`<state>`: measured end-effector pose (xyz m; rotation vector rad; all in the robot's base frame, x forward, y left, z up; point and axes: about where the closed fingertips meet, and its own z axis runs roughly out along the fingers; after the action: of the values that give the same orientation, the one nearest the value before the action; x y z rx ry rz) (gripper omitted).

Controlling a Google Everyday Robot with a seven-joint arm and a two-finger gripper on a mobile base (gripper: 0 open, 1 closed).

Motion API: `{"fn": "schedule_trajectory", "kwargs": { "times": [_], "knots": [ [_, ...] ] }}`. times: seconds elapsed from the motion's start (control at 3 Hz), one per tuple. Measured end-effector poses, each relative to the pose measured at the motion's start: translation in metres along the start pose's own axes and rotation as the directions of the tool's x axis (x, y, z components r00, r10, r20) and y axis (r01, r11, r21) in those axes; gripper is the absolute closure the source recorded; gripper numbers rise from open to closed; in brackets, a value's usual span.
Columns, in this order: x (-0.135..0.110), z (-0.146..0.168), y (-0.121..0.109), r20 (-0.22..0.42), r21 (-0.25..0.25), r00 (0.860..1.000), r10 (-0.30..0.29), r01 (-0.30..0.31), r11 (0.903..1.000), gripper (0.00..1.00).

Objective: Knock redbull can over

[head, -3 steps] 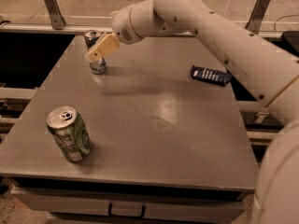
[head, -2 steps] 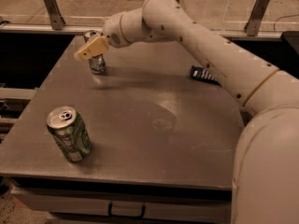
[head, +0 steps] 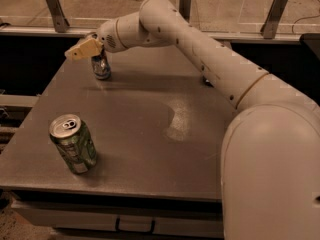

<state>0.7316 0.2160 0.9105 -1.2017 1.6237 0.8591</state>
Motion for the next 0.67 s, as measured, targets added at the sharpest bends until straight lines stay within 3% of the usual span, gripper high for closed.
{"fn": "schedule_trajectory", "kwargs": {
  "times": [0.33, 0.67],
  "knots": [
    [0.002, -0.003, 0.001, -0.008, 0.003, 1.0, 0.017, -0.017, 0.9999, 0.64],
    [0.001, -0.038, 0.002, -0.068, 0.059, 0.998, 0.0, 0.004, 0.9982, 0.88]
  ]
}}
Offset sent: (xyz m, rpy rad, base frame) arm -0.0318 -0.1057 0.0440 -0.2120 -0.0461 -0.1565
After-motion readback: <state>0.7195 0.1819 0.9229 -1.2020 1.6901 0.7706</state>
